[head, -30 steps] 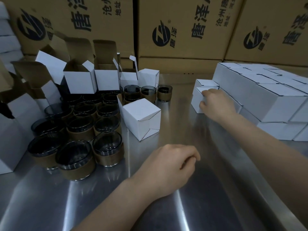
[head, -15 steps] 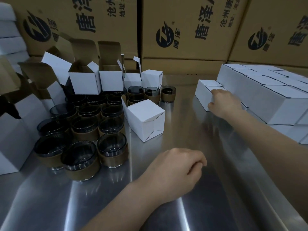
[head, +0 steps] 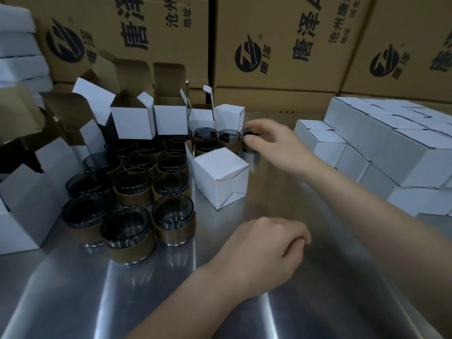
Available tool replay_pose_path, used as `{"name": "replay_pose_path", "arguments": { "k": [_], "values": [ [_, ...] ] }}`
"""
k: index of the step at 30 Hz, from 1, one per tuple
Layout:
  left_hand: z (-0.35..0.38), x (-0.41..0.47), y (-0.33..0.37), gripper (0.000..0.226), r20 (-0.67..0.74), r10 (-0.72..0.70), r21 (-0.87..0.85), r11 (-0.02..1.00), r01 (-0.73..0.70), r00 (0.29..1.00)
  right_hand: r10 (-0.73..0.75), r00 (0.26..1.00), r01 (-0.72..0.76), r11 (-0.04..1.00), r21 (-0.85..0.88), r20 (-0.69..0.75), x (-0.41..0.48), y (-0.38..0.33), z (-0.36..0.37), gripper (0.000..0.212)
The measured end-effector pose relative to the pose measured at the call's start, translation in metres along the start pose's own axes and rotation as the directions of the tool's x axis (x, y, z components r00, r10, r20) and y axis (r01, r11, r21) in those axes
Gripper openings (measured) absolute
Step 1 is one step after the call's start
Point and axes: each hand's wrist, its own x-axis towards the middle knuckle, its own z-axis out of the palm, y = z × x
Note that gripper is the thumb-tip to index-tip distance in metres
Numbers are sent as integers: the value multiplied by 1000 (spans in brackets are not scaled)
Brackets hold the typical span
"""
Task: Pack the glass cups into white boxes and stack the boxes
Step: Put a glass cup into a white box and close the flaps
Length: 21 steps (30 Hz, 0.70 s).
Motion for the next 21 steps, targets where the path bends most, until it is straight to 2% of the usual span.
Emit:
{"name": "replay_pose_path", "arguments": {
  "k": [1, 3, 7, 9, 12, 15, 17, 21],
  "values": [
    [-1, 0, 0, 18, -23, 7, -1, 1000, -7, 1000, -12, 997, 10, 999, 32, 78, -2, -11, 6, 52],
    [-3, 0, 0, 17, -88, 22, -3, 1000, -22, 996, -48, 979, 50, 999, -9, 200, -4, -26, 16, 74],
    [-9, 0, -3, 15, -294, 37, -1, 999, -39, 955, 0, 948, 57, 984, -170, 319, 0, -35, 33, 101],
    [-11, 0, -4, 17, -431, 18, -24, 999, -31, 902, 34, 939, 54, 968, -243, 342, 1, -33, 39, 101],
    [-14, 3, -7, 22, -623, -43, -46, 999, 19, 781, 27, 963, 43, 967, -253, 268, 0, -27, 44, 79],
    [-17, 6, -11, 22, -730, -139, -120, 990, 76, 669, 0, 974, 58, 967, -248, 225, -5, -19, 38, 70],
    [-19, 7, -15, 17, -745, -211, -168, 977, 128, 633, -30, 985, 62, 980, -188, 169, -14, -14, 32, 78],
    [-18, 8, -22, 33, -684, -354, -259, 935, 241, 638, -7, 1000, 7, 1000, -14, 3, -38, -3, 28, 98]
  ]
}}
